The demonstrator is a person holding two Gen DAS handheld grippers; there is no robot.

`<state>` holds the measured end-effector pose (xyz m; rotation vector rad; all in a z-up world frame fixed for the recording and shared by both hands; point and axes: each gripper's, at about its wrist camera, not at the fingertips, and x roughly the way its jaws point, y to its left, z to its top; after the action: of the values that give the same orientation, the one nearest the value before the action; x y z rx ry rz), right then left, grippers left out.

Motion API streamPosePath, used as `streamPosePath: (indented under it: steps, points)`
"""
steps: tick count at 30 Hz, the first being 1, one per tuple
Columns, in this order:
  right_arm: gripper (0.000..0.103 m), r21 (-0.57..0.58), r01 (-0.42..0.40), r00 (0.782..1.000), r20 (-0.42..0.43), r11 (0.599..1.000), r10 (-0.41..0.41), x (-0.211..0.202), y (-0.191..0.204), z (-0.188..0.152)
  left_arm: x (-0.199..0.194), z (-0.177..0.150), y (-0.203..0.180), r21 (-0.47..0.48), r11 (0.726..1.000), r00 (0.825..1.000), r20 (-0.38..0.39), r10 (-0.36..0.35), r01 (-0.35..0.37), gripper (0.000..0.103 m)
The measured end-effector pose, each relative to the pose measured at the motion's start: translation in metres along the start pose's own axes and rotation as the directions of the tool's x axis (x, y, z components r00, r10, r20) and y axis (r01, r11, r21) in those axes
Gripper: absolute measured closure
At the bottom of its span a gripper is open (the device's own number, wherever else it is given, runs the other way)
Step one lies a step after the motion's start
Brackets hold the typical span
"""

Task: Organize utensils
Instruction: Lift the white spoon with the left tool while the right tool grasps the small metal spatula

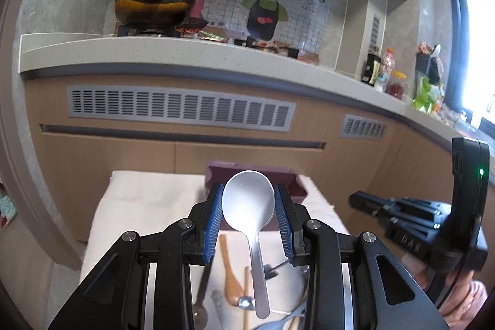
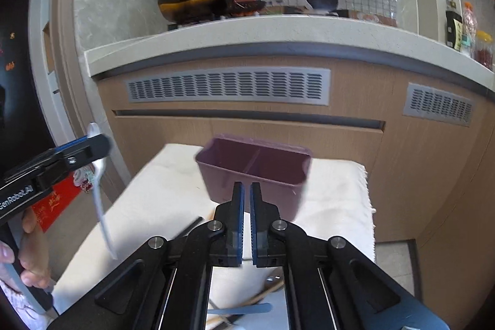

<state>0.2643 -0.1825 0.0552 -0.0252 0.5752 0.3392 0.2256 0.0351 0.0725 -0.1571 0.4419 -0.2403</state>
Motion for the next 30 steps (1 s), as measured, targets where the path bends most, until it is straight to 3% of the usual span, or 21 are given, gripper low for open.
streamPosePath:
  steps: [5,7,9,11,13,16,18,21,24,27,30]
  points:
    - [0.094,0.023,0.085,0.991,-0.110,0.996,-0.082,0.029,-0.020,-0.030,0.015,-0.022,0.017,-0.026,0.999,0.997,-0.075,0.033,-0.035,0.068]
    - [0.080,0.031,0.133,0.977,-0.170,0.991,-0.126,0.044,-0.028,-0.048,0.019,-0.030,0.023,-0.022,0.999,0.995,-0.093,0.047,-0.049,0.068]
    - [0.076,0.028,0.139,0.968,-0.214,0.990,-0.130,0.056,-0.032,-0.064,0.022,-0.036,0.028,-0.021,0.998,0.993,-0.107,0.053,-0.056,0.068]
    - [0.074,-0.020,0.042,0.959,-0.278,0.999,-0.046,0.070,-0.027,-0.075,0.026,-0.040,0.034,-0.029,0.998,0.991,-0.121,0.052,-0.056,0.068]
    - [0.056,-0.091,-0.085,0.943,-0.329,0.992,0.051,0.084,-0.016,-0.080,0.031,-0.044,0.039,-0.043,0.998,0.989,-0.136,0.049,-0.056,0.068]
    - [0.038,-0.203,-0.191,0.925,-0.363,0.960,0.107,0.101,-0.002,-0.081,0.037,-0.048,0.044,-0.053,0.997,0.987,-0.154,0.054,-0.063,0.068]
    - [0.038,-0.290,-0.239,0.916,-0.385,0.927,0.116,0.113,0.009,-0.083,0.039,-0.050,0.047,-0.058,0.996,0.985,-0.163,0.063,-0.073,0.068]
    - [0.038,-0.406,-0.311,0.884,-0.454,0.859,0.106,0.136,0.023,-0.086,0.042,-0.051,0.051,-0.059,0.994,0.982,-0.176,0.075,-0.086,0.068]
    - [0.038,-0.466,-0.319,0.872,-0.486,0.825,0.063,0.156,0.033,-0.093,0.046,-0.053,0.054,-0.060,0.993,0.979,-0.187,0.086,-0.099,0.068]
    - [0.038,-0.471,-0.331,0.876,-0.475,0.818,0.081,0.169,0.037,-0.086,0.051,-0.054,0.057,-0.064,0.993,0.975,-0.202,0.088,-0.103,0.068]
    - [0.038,-0.410,-0.356,0.857,-0.501,0.840,0.118,0.187,0.035,-0.076,0.056,-0.056,0.061,-0.071,0.992,0.972,-0.219,0.085,-0.103,0.068]
